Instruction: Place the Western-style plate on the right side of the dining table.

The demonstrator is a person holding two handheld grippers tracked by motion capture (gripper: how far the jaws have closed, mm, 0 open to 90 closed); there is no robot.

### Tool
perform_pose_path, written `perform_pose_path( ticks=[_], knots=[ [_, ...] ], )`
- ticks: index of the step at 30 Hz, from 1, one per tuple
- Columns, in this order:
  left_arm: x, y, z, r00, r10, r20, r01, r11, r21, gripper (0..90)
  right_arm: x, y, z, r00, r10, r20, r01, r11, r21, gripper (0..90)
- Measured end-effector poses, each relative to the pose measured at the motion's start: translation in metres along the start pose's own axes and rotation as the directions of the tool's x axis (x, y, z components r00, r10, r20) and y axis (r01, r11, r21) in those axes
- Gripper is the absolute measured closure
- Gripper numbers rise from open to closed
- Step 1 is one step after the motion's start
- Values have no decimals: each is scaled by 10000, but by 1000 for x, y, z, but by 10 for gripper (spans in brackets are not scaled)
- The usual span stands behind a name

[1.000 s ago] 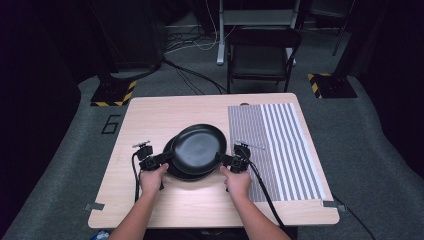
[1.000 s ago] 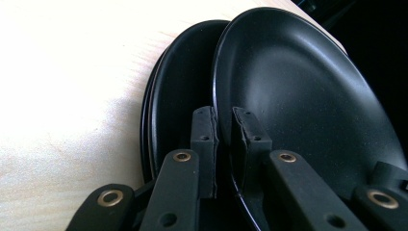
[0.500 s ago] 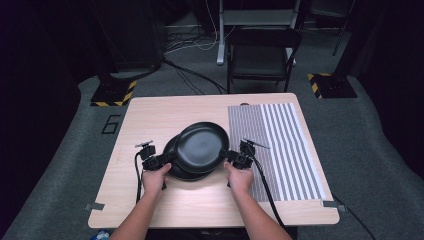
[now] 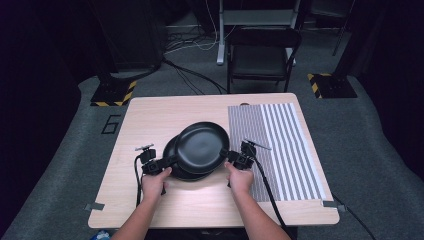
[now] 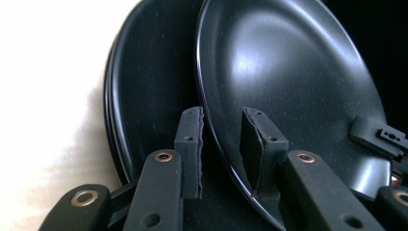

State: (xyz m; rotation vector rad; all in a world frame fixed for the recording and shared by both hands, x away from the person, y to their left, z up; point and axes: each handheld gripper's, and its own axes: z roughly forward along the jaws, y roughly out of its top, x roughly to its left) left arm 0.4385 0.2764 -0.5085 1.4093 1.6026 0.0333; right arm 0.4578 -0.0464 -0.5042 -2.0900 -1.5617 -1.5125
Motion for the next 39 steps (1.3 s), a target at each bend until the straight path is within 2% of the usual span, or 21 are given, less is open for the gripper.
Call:
perform_pose_path(
  ticks=[5,14,16,18,20,24,29,33,35,37,39],
  knots=[
    [-2,-8,-1,9999,-96,61,96,9999,47,687,-1,0,0,10000,-10,-31,10,10000,-24,794],
    [-8,-16,-2,9990,-405,-188,397,9984,-395,670,-1,1,1,9997,200,-112,-200,9998,54,801],
    [-7,-15,0,9988,-495,-33,494,9984,-264,672,-3,1,1,9997,93,-208,-92,9999,66,802],
    [-8,-15,3,9980,-637,4,637,9975,-300,670,-5,2,1,9987,291,-416,-286,9995,119,808],
    [-6,-15,3,9973,-722,93,725,9967,-360,668,-6,1,1,9986,275,-450,-270,9996,114,808],
    [-6,-16,4,9977,-663,137,668,9967,-467,665,-8,2,1,9981,348,-517,-341,9993,139,810],
    [-7,-20,4,9995,-303,69,307,9976,-624,666,-9,2,1,9959,596,-680,-586,9981,166,811],
    [-5,-20,3,9993,-118,367,140,9981,-603,664,-12,2,2,9942,692,-823,-680,9975,175,811],
    [-3,-21,3,9986,40,519,3,9966,-827,659,-13,2,2,9933,737,-888,-722,9972,195,811],
    [-5,-24,4,9984,342,460,-294,9944,-1016,638,-14,2,2,9909,869,-1033,-851,9961,213,810],
    [-6,-25,4,9985,366,415,-318,9933,-1109,618,-16,2,3,9898,868,-1127,-842,9961,274,810]
  ],
)
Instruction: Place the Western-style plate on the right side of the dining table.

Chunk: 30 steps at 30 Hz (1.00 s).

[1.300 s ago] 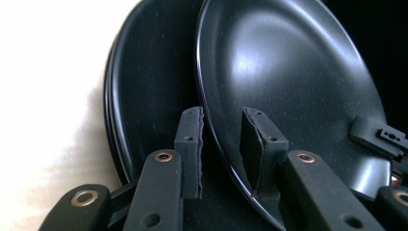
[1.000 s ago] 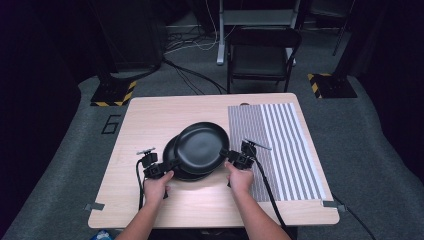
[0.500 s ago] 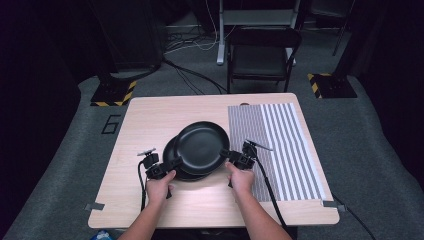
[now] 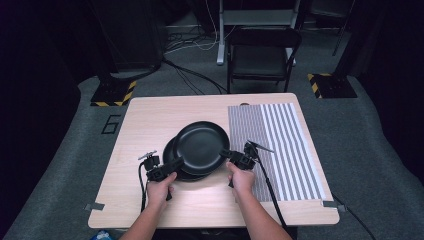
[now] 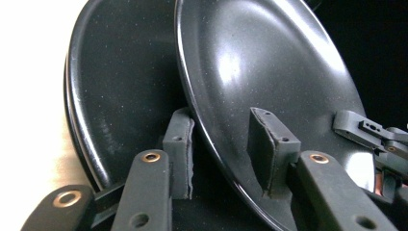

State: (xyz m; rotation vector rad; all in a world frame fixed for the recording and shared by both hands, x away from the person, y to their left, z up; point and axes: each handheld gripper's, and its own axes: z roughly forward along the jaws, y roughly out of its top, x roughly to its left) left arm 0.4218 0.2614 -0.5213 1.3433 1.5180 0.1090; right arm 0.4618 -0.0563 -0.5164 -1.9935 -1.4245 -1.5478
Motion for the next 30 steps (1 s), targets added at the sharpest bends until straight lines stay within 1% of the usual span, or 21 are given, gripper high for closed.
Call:
perform_pose_path(
  ticks=[2,3,4,6,7,9,11,12,14,15,17,19,21,25,26,28,30],
  knots=[
    [-1,0,0,9998,87,-155,-86,9999,91,616,-1,0,1,10000,12,-34,-12,10000,-2,810],
    [-1,0,1,9996,-16,-282,19,9999,112,642,-1,0,1,10000,18,-41,-18,10000,2,809],
    [0,1,1,9994,6,-341,-2,9999,106,673,-1,0,1,10000,46,-39,-46,10000,12,809],
    [-2,1,1,9976,-460,-521,465,9989,83,685,-1,0,2,9999,119,-55,-119,9999,72,808],
    [-2,2,1,9969,-564,-552,567,9984,45,689,-1,-1,3,9996,282,-35,-281,9996,102,808],
    [-1,2,1,9964,-691,-492,693,9976,32,696,-1,-2,4,9996,295,-40,-295,9995,60,808],
    [1,3,1,9926,-1151,-380,1150,9934,-51,714,-1,-2,4,9996,289,-43,-289,9996,49,809],
    [1,2,1,9913,-1267,-360,1265,9919,-83,726,-1,-2,4,9996,270,-24,-270,9996,-7,810],
    [1,2,1,9895,-1405,-347,1400,9900,-184,732,0,-4,3,9996,294,28,-294,9995,-76,812],
    [2,2,1,9884,-1486,-326,1481,9888,-189,738,1,-5,3,9995,268,141,-267,9996,-124,813],
    [3,3,1,9853,-1686,-270,1681,9856,-185,749,3,-6,3,9996,125,254,-120,9997,-211,813],
    [3,3,1,9837,-1772,-320,1766,9841,-194,753,3,-8,3,9995,32,315,-22,9996,-292,812],
    [2,2,1,9832,-1786,-369,1776,9837,-267,755,5,-9,2,9992,48,394,-36,9995,-307,808],
    [3,2,0,9810,-1889,-443,1872,9815,-411,758,10,-12,3,9961,-446,762,481,9978,-453,787],
    [3,2,0,9811,-1879,-462,1860,9817,-417,759,11,-13,3,9942,-628,869,670,9967,-454,784],
    [3,2,0,9832,-1758,-499,1738,9839,-428,760,13,-14,3,9923,-774,970,823,9955,-470,777],
    [4,3,0,9825,-1794,-500,1772,9831,-452,762,14,-14,3,9888,-1030,1085,1089,9928,-504,769]
  ],
)
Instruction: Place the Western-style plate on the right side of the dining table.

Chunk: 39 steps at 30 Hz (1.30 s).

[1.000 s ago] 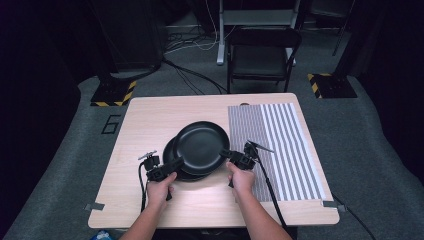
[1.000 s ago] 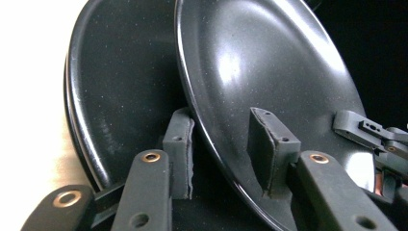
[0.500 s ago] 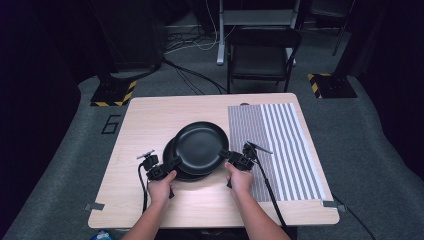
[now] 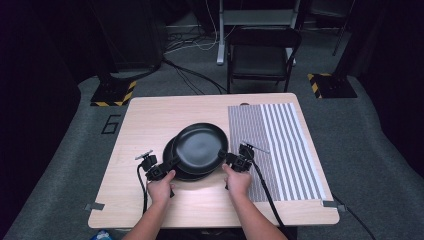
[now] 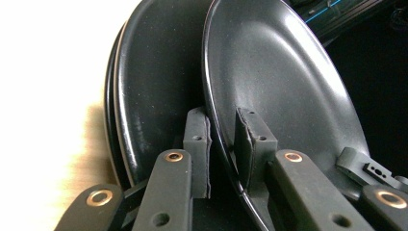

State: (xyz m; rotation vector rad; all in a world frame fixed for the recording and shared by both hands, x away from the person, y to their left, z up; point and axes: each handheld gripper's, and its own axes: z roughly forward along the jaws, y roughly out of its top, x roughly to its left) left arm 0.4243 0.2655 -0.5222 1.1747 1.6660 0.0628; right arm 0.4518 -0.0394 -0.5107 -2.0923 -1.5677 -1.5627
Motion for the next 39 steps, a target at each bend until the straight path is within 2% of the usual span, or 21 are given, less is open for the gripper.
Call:
perform_pose_path(
  ticks=[4,6,7,9,12,14,23,28,39],
  knots=[
    [0,1,-2,9998,138,-158,-141,9998,-164,769,6,-2,-3,9969,-624,479,642,9972,-382,741],
    [0,2,-1,9996,169,-217,-172,9997,-156,770,5,-1,-4,9948,-862,541,885,9952,-409,748],
    [0,2,-1,9996,167,-222,-171,9997,-145,771,6,-1,-3,9964,-700,469,715,9969,-316,757],
    [-3,0,-2,9980,472,-418,-481,9986,-209,770,5,0,-3,9970,-578,513,591,9980,-241,778],
    [-2,0,-2,9988,309,-376,-317,9993,-211,773,4,1,-2,9994,8,335,-4,9999,-128,794],
    [-2,1,-2,9990,249,-381,-257,9995,-198,774,4,2,-2,9993,-45,365,48,9999,-96,795],
    [-6,3,-4,9984,484,-284,-491,9985,-256,774,1,2,-3,9998,97,149,-95,9999,-120,796],
    [-11,5,-7,9982,568,-207,-574,9979,-303,774,5,4,-8,9999,-34,124,37,9996,-272,796],
    [-22,16,-17,9957,924,-73,-927,9941,-572,775,16,10,-15,10000,-13,-88,10,9994,-356,791]
  ],
)
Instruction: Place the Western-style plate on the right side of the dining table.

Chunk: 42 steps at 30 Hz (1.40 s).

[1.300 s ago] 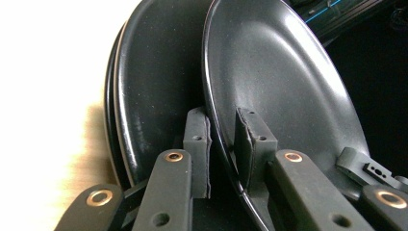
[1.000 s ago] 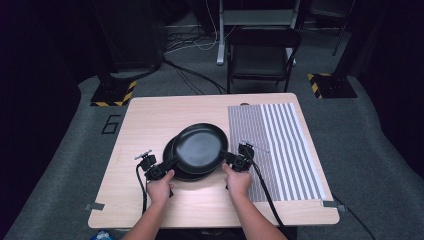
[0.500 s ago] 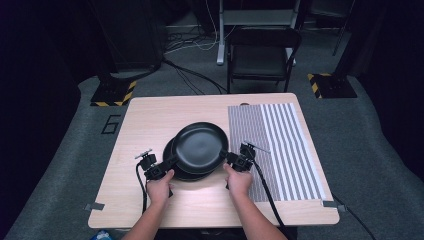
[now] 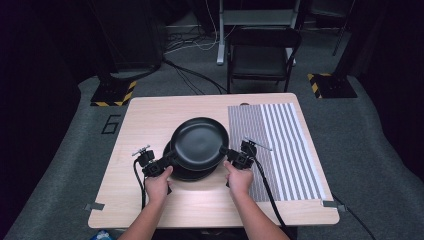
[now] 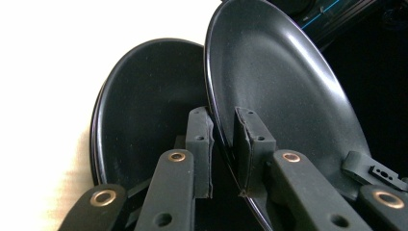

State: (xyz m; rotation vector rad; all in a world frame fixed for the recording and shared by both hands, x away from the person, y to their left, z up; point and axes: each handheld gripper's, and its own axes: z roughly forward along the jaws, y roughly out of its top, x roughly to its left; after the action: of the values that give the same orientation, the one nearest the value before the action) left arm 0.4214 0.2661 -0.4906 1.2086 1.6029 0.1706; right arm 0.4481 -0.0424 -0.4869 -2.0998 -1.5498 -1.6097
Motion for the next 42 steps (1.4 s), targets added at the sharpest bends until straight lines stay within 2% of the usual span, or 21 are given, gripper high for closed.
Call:
perform_pose_path(
  ticks=[10,14,17,18,19,21,35,42],
  knots=[
    [-7,10,-10,9998,141,110,-137,9994,-319,776,14,4,-5,9997,-127,-205,125,9998,-125,790],
    [-8,13,-12,9995,274,133,-269,9990,-345,777,15,5,-6,9995,-136,-302,132,9998,-119,790],
    [-12,14,-13,9997,200,156,-194,9990,-401,778,17,6,-8,9995,-90,-309,85,9998,-152,790],
    [-12,15,-13,9994,298,183,-290,9987,-420,778,17,7,-9,9994,-132,-315,126,9997,-186,790],
    [-14,15,-13,9997,200,161,-193,9990,-407,777,18,7,-10,9995,-76,-306,71,9998,-163,790],
    [-16,17,-13,9991,371,194,-362,9983,-446,778,19,9,-12,9994,-13,-349,6,9998,-191,790],
    [-33,19,-7,9980,438,453,-422,9985,-360,779,17,19,-28,9996,-89,-258,79,9991,-409,788],
    [-44,20,-2,9965,622,555,-601,9974,-388,781,15,24,-37,9997,-37,-258,22,9984,-572,787]
  ],
)
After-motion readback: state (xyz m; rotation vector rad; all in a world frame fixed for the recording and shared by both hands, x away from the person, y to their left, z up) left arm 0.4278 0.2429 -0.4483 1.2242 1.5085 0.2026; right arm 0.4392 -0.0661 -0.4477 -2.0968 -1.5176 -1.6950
